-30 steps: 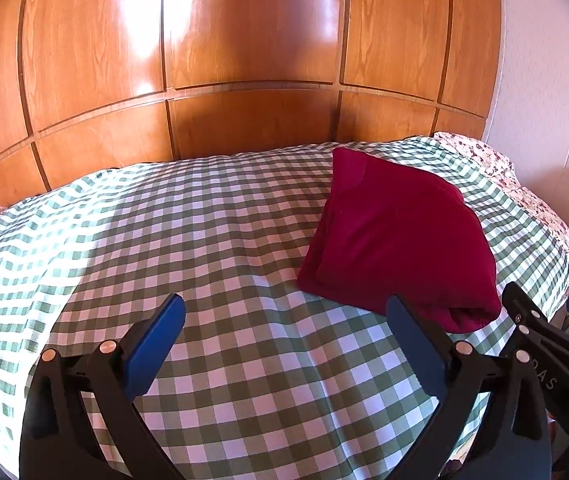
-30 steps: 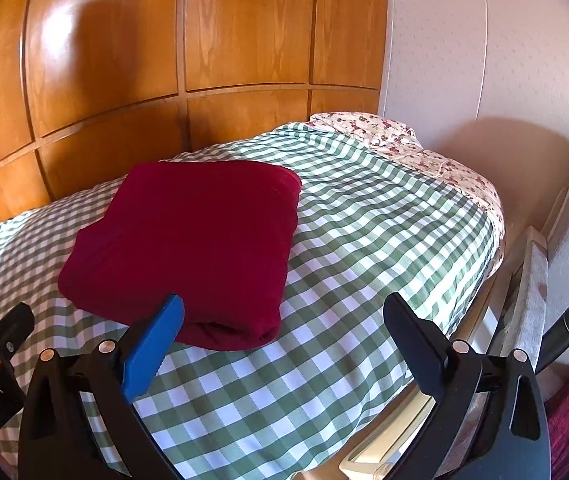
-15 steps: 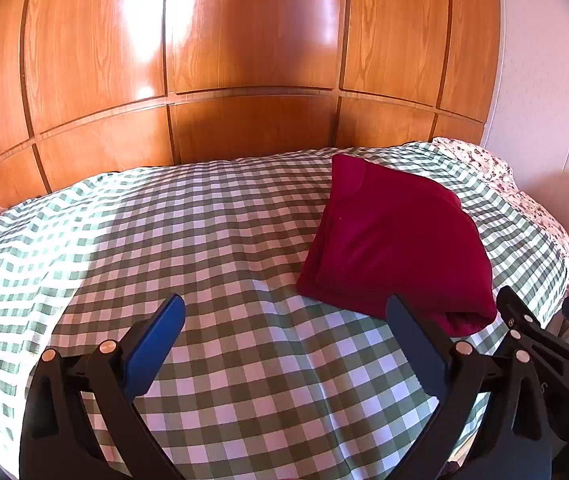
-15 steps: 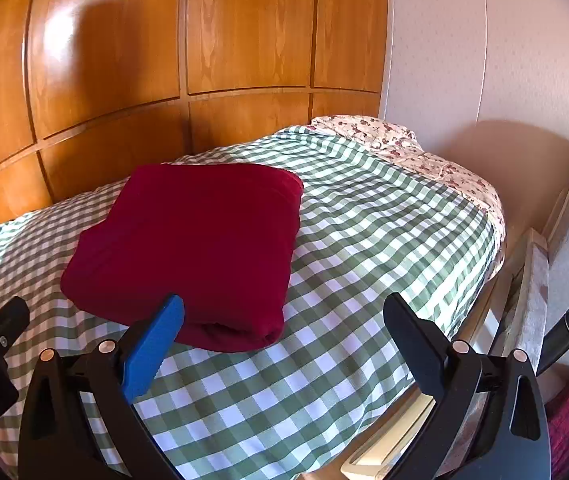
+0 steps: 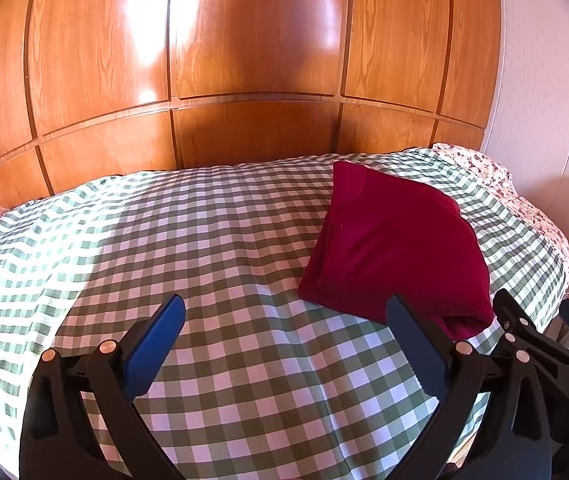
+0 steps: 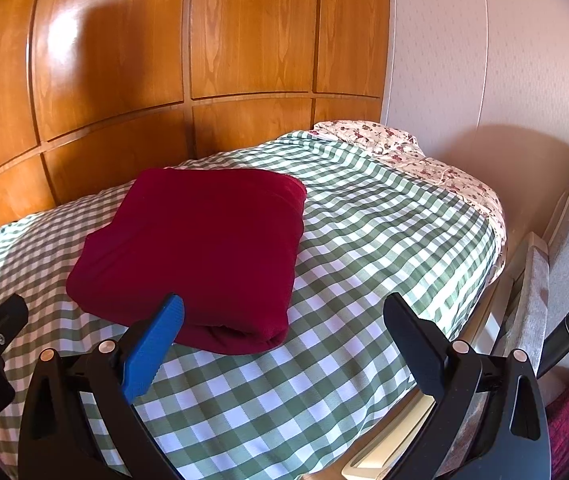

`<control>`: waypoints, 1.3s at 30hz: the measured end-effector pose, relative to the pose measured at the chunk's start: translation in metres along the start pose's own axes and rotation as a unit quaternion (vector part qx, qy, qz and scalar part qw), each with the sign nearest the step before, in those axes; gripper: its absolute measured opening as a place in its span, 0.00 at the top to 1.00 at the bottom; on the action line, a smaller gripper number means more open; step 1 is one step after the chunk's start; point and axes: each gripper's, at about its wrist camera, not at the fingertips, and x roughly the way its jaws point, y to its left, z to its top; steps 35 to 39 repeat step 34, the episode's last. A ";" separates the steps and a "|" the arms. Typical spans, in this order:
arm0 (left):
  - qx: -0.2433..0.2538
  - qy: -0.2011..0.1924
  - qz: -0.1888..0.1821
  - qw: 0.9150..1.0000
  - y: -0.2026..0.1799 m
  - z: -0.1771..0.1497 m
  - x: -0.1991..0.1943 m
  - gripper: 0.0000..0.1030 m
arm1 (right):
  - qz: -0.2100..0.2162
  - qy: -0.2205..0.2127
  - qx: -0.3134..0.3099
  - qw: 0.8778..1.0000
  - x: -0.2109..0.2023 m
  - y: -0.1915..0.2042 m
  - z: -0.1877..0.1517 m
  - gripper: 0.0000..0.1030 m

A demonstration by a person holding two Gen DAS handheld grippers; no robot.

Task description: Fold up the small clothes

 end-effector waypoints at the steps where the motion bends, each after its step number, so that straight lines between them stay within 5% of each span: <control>1: -0.002 0.000 -0.001 1.000 0.000 0.000 0.000 0.03 | 0.000 0.000 0.000 1.000 0.000 0.000 0.000 0.04; 20: 0.001 -0.012 -0.015 1.000 0.001 0.001 -0.003 0.03 | 0.002 0.004 -0.008 1.000 0.002 0.007 -0.002 0.04; 39: -0.019 0.016 0.007 1.000 0.013 -0.005 0.016 0.03 | -0.009 -0.004 0.003 1.000 -0.001 0.004 0.003 0.04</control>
